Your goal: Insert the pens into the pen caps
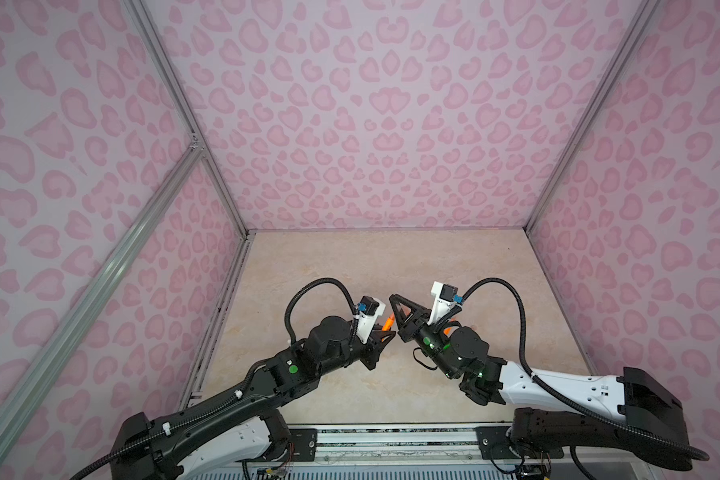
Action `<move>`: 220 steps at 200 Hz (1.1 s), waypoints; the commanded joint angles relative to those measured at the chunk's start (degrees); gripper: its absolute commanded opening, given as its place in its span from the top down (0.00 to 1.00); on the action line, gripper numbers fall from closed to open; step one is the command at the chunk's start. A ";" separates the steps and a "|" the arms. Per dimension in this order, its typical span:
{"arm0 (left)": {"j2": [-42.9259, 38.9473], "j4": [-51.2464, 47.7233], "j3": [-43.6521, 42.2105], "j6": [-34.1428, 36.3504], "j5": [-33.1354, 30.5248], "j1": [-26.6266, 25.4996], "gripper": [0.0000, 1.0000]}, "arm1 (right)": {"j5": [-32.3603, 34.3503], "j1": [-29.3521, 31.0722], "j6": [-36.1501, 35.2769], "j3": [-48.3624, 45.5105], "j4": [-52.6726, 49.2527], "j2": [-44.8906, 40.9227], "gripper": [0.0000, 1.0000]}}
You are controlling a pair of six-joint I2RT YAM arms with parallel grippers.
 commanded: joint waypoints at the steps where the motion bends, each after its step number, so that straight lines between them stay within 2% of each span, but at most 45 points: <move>1: 0.73 22.64 3.62 2.88 -12.36 0.51 0.96 | -11.54 3.13 1.96 0.04 -11.83 1.48 1.00; 36: 0.80 22.26 3.98 3.83 -11.95 0.51 0.96 | -6.54 3.42 1.93 -0.74 -12.45 -0.22 1.00; 53: -0.03 21.91 2.80 3.28 -8.01 0.51 0.96 | -3.93 3.12 1.06 -1.30 -13.22 -2.61 1.00; 77: -0.99 22.68 -0.38 2.42 0.66 -0.09 0.96 | -3.10 1.68 0.35 -0.81 -16.35 -5.52 1.00; 103: -1.33 24.36 -4.34 1.36 4.15 -3.16 0.96 | -5.15 -0.59 -0.03 -0.70 -18.10 -7.69 0.98; 148: -1.47 25.71 -7.12 1.27 4.34 -9.31 0.97 | -6.33 -1.21 -1.48 0.36 -20.14 -9.29 0.80; 186: -1.88 25.95 -7.50 0.92 3.13 -10.38 0.97 | -8.44 -1.20 -1.39 1.03 -20.74 -8.76 0.67; 200: -1.75 25.65 -7.40 0.88 2.43 -10.41 0.97 | -8.47 -1.20 -1.39 1.06 -20.87 -8.63 0.67; 220: -1.99 25.74 -7.79 0.78 0.90 -10.47 0.97 | -8.31 -1.20 -0.97 1.12 -21.34 -8.79 0.79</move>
